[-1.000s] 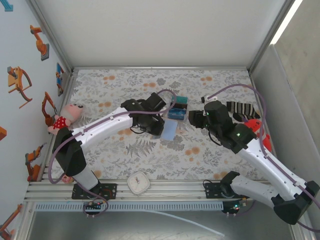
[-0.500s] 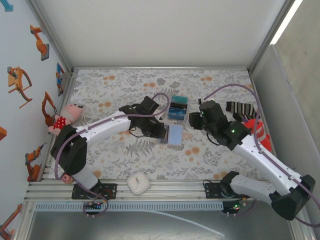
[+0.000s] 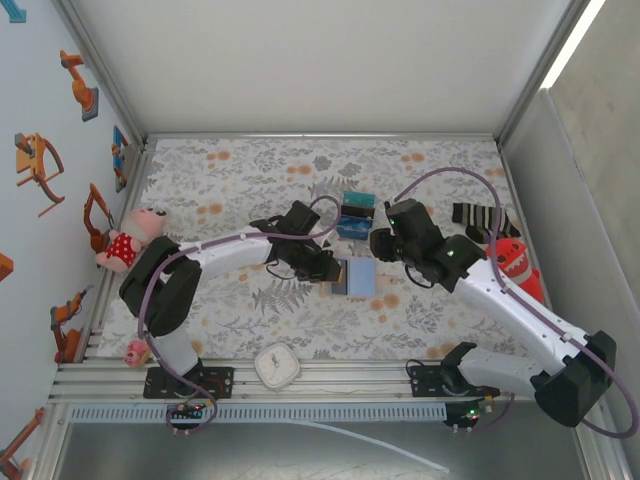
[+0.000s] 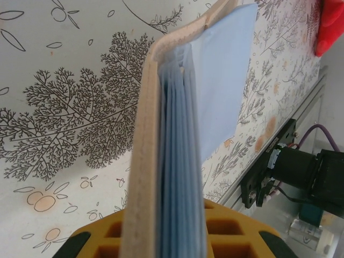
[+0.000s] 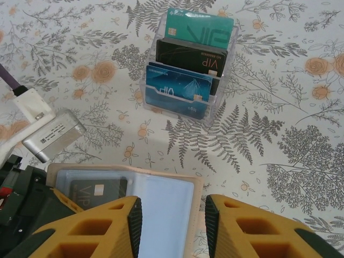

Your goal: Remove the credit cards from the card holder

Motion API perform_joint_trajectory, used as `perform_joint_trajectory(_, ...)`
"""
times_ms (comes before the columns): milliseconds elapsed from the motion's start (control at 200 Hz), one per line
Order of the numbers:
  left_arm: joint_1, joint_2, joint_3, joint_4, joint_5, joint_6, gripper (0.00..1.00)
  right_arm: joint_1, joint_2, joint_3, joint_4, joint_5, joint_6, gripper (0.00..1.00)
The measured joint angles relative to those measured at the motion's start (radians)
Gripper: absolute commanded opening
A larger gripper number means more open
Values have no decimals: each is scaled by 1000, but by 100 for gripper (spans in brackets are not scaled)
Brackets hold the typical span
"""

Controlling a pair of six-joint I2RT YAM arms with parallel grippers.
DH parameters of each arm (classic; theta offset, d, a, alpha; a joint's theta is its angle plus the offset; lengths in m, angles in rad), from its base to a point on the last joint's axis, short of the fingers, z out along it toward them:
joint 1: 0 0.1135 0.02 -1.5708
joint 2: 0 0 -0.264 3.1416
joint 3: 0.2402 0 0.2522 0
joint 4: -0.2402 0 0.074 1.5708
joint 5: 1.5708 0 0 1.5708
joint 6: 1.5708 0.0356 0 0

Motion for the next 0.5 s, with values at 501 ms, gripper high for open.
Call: perform_joint_trajectory(501, 61, 94, 0, -15, 33, 56, 4, 0, 35, 2, 8, -5, 0, 36)
